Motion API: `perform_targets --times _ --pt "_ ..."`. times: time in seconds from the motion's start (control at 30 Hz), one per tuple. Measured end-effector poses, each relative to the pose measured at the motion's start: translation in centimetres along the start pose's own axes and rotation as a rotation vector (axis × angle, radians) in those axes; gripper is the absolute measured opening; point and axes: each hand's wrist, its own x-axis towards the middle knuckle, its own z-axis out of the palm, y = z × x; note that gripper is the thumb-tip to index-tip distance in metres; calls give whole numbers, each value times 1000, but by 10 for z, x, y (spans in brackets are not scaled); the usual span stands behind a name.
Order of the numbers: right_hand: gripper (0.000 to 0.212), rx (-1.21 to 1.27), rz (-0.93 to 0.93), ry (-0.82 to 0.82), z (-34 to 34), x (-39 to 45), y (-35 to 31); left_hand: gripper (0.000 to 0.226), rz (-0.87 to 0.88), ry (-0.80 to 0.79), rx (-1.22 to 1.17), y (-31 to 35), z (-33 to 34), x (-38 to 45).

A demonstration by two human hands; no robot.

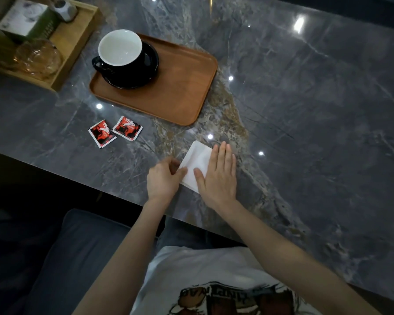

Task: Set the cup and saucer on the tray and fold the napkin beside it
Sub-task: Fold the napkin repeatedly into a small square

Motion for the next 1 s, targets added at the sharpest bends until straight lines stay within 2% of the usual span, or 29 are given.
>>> perform_targets --times 0.1,0.2,0.27,0.4,0.6,0.7,0.77,0.8,0.9,1.0 --pt "73 83 -5 11 -3 0 7 23 21 -24 24 0 -1 0" --pt "81 131 163 92 -10 -4 17 21 26 -27 35 0 -1 1" --pt "84 133 240 79 -14 -10 22 21 32 -29 49 0 0 0" --pt "75 195 179 53 -14 -18 22 21 128 -44 104 -3 -1 -2" --pt "40 762 252 200 -32 -15 8 23 274 -155 212 -5 -6 3" --pt "49 1054 321 197 -39 -13 -9 24 264 -185 248 -2 -7 6" --pt "59 1169 412 209 -42 -6 -15 28 227 -245 297 2 -11 11" --pt "57 1214 457 197 -45 -2 -18 29 201 -294 325 4 -15 16" --pt "33 1311 513 108 -61 11 -24 31 140 -489 332 10 -30 39" --pt "20 1371 520 28 -76 26 -31 27 78 -683 6 16 -51 66"
